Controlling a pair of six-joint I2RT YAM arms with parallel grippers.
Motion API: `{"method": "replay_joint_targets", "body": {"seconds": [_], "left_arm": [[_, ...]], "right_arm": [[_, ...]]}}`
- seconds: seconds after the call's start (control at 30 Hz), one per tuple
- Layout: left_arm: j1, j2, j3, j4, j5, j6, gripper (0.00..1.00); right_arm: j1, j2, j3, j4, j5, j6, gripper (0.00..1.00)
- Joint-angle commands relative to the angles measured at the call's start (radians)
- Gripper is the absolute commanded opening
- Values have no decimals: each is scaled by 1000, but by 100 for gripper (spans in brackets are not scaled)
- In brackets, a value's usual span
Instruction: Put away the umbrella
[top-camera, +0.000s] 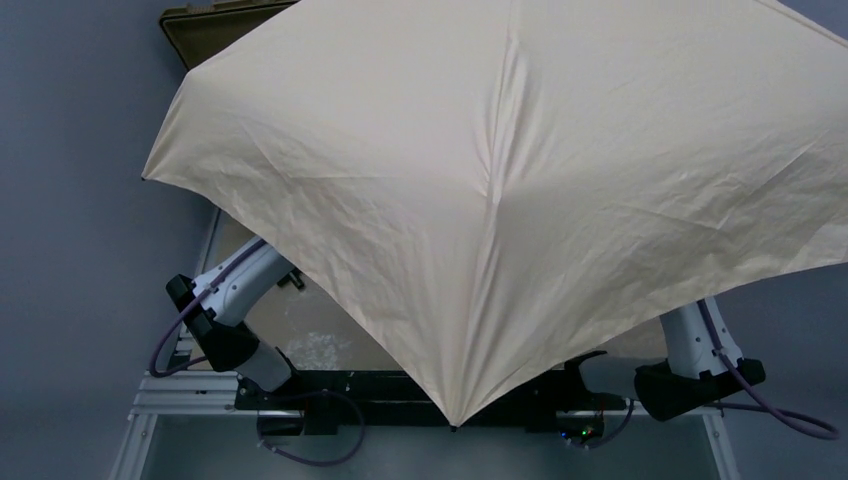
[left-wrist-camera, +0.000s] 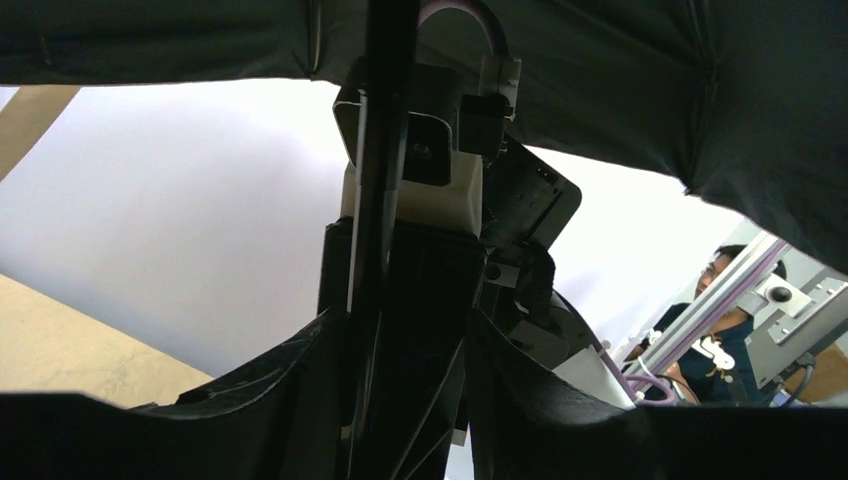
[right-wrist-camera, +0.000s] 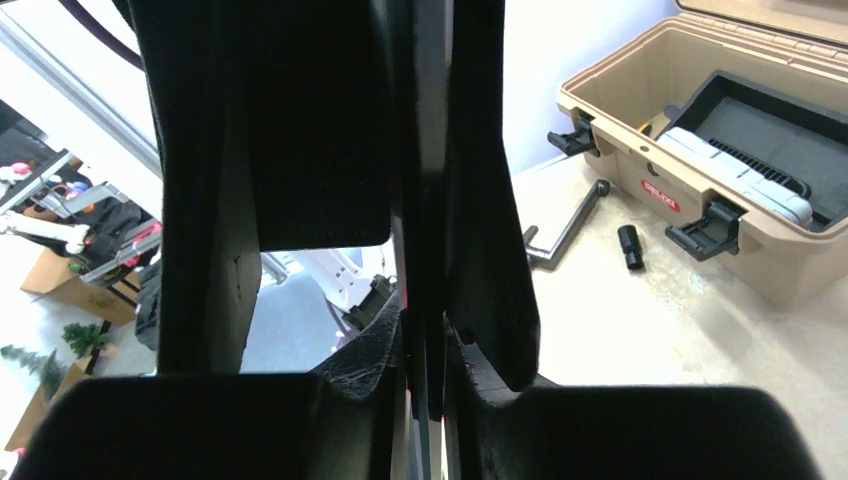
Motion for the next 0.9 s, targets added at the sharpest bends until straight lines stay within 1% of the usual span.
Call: {"method": "replay_joint_targets", "body": {"seconds": [0.0, 0.03, 0.1, 0.2, 0.33, 0.4, 0.43, 0.47, 0.5, 0.57, 0.63, 0.67, 0.7, 0.77, 0.8, 0.87], "left_arm": [[10, -14, 6, 159, -47, -101, 0], [15, -15, 8, 176, -44, -118, 0], [16, -17, 16, 177, -46, -123, 0], [16, -26, 19, 164, -46, -107, 0], [15, -42, 12, 99, -58, -48, 0], [16, -51, 4, 77, -72, -25, 6], [16, -53, 5, 63, -77, -8, 8], [16, -54, 9, 38, -83, 8, 7], [16, -55, 15, 24, -83, 28, 0], [16, -57, 15, 20, -81, 43, 0], [16, -65, -1, 57, -85, 32, 0], [17, -68, -13, 94, -87, 18, 0], [20, -73, -32, 134, -86, 4, 0], [32, -72, -53, 230, -81, -52, 0], [40, -70, -59, 280, -74, -82, 0], [50, -56, -60, 358, -55, -147, 0]], "right_arm": [[0, -48, -54, 177, -71, 50, 14], [-4, -51, -66, 200, -84, 76, 13], [-8, -52, -74, 220, -95, 94, 0], [-10, -50, -68, 230, -95, 108, 0], [-12, -46, -62, 233, -95, 120, 0], [-12, -46, -64, 234, -93, 121, 0], [-12, -46, -65, 232, -92, 120, 0], [-12, -47, -66, 230, -91, 118, 0], [-11, -46, -67, 228, -91, 115, 0], [-13, -46, -68, 224, -89, 109, 0], [-18, -46, -71, 230, -95, 102, 0], [-21, -46, -75, 238, -102, 105, 8], [-24, -48, -84, 257, -117, 114, 19], [-28, -54, -121, 325, -155, 179, 37], [-28, -59, -152, 408, -183, 220, 45], [-29, -69, -261, 619, -230, 418, 52]]}}
